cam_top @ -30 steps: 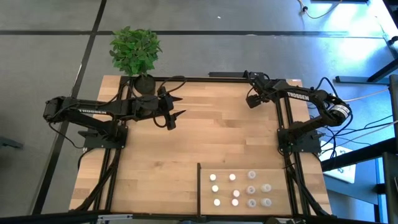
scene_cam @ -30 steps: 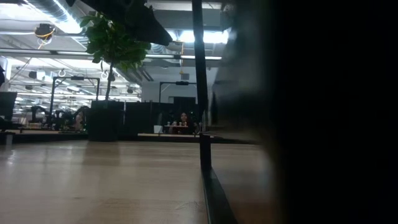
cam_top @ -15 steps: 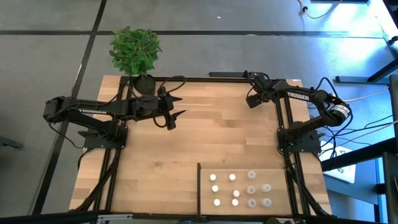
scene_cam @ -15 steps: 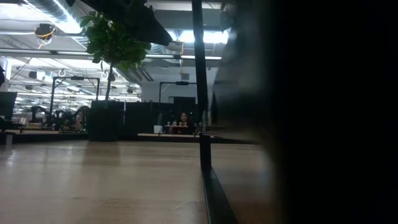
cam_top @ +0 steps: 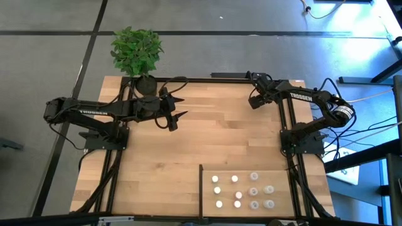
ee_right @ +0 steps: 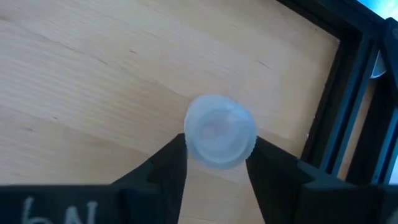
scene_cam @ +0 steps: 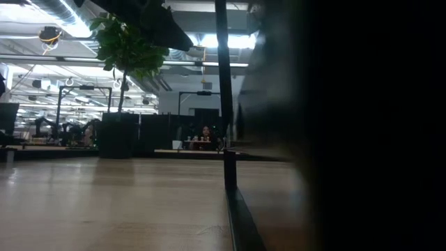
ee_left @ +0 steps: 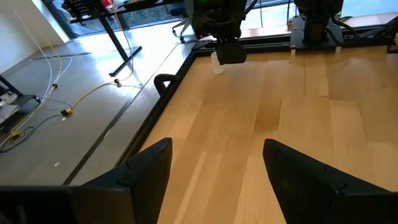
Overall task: Pick and place medicine bottles onto shelf by color
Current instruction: Put the white pill bottle on the shelf aligned with the other white pill bottles
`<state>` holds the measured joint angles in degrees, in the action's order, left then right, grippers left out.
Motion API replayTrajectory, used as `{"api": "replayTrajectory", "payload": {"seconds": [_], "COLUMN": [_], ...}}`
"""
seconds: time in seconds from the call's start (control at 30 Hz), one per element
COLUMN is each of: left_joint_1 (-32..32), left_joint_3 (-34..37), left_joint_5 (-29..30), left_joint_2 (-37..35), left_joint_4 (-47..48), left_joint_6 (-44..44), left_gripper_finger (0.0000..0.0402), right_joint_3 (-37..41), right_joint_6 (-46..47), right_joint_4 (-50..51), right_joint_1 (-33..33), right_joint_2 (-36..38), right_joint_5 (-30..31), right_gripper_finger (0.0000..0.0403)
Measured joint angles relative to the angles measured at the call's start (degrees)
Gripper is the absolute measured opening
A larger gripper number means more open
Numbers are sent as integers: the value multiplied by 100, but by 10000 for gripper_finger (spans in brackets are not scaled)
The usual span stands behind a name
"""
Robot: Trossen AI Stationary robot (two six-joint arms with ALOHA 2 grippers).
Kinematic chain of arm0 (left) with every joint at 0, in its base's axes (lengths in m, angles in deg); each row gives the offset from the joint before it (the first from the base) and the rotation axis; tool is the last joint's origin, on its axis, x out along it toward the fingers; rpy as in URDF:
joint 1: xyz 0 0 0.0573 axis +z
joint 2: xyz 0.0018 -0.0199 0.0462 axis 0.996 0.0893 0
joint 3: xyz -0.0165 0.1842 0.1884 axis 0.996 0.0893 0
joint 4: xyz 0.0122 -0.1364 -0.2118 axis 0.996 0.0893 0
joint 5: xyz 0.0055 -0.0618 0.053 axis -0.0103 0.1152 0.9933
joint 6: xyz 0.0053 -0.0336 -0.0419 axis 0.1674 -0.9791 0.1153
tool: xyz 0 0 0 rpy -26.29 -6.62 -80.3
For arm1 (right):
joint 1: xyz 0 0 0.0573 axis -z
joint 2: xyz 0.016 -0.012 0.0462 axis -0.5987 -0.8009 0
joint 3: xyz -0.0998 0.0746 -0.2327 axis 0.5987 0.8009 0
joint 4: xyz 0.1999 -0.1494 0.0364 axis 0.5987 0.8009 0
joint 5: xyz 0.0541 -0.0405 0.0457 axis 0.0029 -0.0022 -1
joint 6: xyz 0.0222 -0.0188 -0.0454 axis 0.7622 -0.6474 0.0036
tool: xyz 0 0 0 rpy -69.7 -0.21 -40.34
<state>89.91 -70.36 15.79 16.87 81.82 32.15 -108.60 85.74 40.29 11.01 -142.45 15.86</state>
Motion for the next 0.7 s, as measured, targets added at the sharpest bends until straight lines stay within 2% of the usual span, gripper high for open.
{"api": "replayTrajectory", "payload": {"seconds": [0.17,0.57,0.7], "left_joint_1": [0,0,0], "left_joint_3": [0,0,0], "left_joint_5": [-2,-2,-2], "left_joint_2": [0,0,0], "left_joint_4": [0,0,0], "left_joint_6": [2,-17,-22], "left_gripper_finger": [247,247,247], "right_joint_3": [0,0,0], "right_joint_6": [12,-152,-107], "right_joint_4": [0,6,-7], "right_joint_1": [0,-2,0], "right_joint_2": [0,0,0], "right_joint_5": [-46,-964,-1012], "right_gripper_finger": [175,200,200]}}
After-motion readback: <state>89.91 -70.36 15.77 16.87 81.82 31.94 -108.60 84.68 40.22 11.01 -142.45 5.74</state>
